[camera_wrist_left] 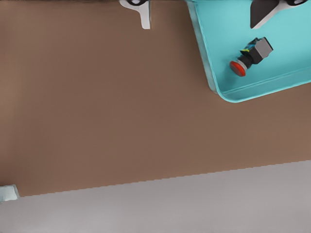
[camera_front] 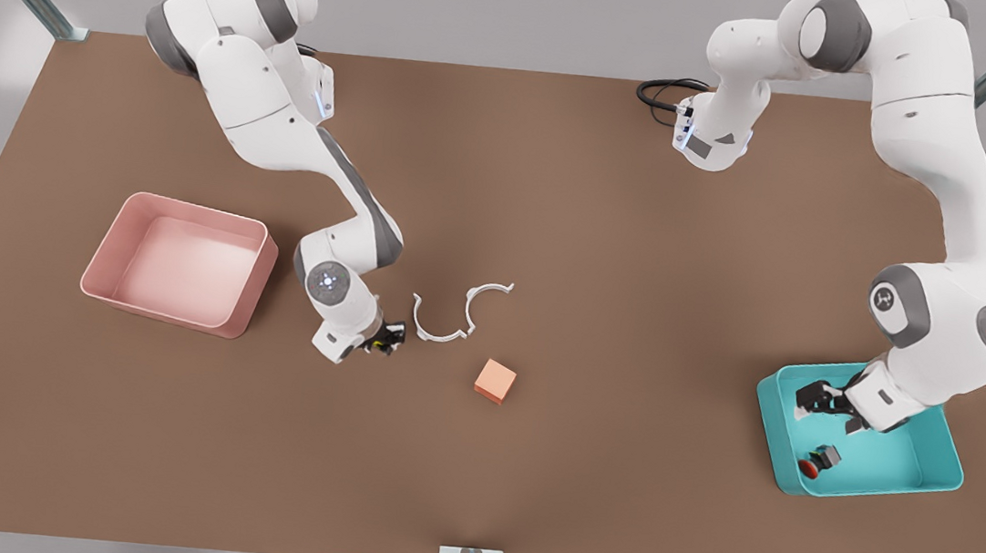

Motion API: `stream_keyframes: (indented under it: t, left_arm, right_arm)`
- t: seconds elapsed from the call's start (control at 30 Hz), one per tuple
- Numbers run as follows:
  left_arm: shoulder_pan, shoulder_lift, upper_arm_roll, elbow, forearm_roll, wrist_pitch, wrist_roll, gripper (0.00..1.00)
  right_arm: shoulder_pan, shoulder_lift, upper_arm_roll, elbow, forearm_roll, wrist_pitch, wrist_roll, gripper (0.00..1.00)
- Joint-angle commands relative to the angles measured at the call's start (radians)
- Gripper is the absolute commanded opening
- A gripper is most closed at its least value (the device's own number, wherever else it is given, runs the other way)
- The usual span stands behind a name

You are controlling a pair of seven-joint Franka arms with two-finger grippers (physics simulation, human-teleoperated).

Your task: Place the red button in the blue storage box with the left arm, and place the yellow button in the pink storage box with the right arm

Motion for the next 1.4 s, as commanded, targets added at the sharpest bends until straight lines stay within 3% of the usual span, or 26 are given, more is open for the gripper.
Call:
stream_keyframes:
  t: [0.0,0.07,0.1,0.17,0.33,0.53,0.8,0.9,0.97,1.03,1.07,1.1,1.17,1.3,1.37]
  left_arm:
    - [-0.069,-0.079,0.0,0.006,0.13,-0.211,-0.375,1.0]
    - [-0.112,-0.137,-0.002,0.123,0.141,-0.431,-0.492,1.0]
    - [-0.119,-0.132,-0.002,0.197,0.147,-0.507,-0.495,1.0]
    - [-0.141,-0.132,-0.004,0.249,0.149,-0.564,-0.497,1.0]
    - [-0.147,-0.129,-0.002,0.252,0.147,-0.566,-0.495,1.0]
    - [-0.147,-0.132,-0.002,0.25,0.147,-0.566,-0.492,1.0]
    - [-0.161,-0.129,-0.002,0.247,0.159,-0.566,-0.494,1.0]
    - [-0.161,-0.128,-0.002,0.246,0.159,-0.566,-0.492,1.0]
    - [-0.161,-0.128,-0.002,0.246,0.159,-0.566,-0.492,1.0]
    - [-0.161,-0.126,-0.002,0.246,0.159,-0.566,-0.492,1.0]
    - [-0.161,-0.126,-0.002,0.246,0.159,-0.566,-0.492,1.0]
    - [-0.161,-0.126,-0.002,0.246,0.159,-0.566,-0.492,1.0]
    - [-0.161,-0.126,-0.002,0.246,0.159,-0.564,-0.492,1.0]
    - [-0.159,-0.126,-0.002,0.246,0.159,-0.564,-0.489,1.0]
    - [-0.161,-0.125,0.0,0.246,0.159,-0.564,-0.489,1.0]
  right_arm:
    - [0.001,-0.001,-0.001,-0.002,0.001,0.003,0.016,0.64]
    - [0.001,0.0,0.001,-0.007,0.001,0.006,0.016,0.58]
    - [0.001,0.0,-0.001,-0.006,0.001,0.006,0.014,0.48]
    - [0.001,0.0,0.001,-0.006,0.001,0.008,0.014,0.44]
    - [-0.008,-0.038,0.006,0.031,0.001,-0.011,0.018,0.44]
    - [-0.155,-0.236,0.006,0.037,0.001,-0.296,0.014,0.45]
    - [-0.431,-0.581,0.012,-0.403,0.002,-0.296,-0.287,0.45]
    - [-0.595,-0.545,0.012,-0.409,0.007,-0.288,-0.522,0.45]
    - [-0.611,-0.523,0.01,-0.407,0.007,-0.278,-0.549,0.45]
    - [-0.623,-0.506,0.01,-0.409,0.007,-0.29,-0.555,0.47]
    - [-0.623,-0.497,0.01,-0.409,0.005,-0.291,-0.555,0.62]
    - [-0.638,-0.488,0.01,-0.407,0.007,-0.293,-0.555,1.0]
    - [-0.627,-0.488,0.013,-0.388,0.005,-0.295,-0.544,1.0]
    - [-0.608,-0.479,0.038,-0.193,0.004,-0.394,-0.541,1.0]
    - [-0.519,-0.449,0.038,0.056,-0.001,-0.511,-0.506,1.0]
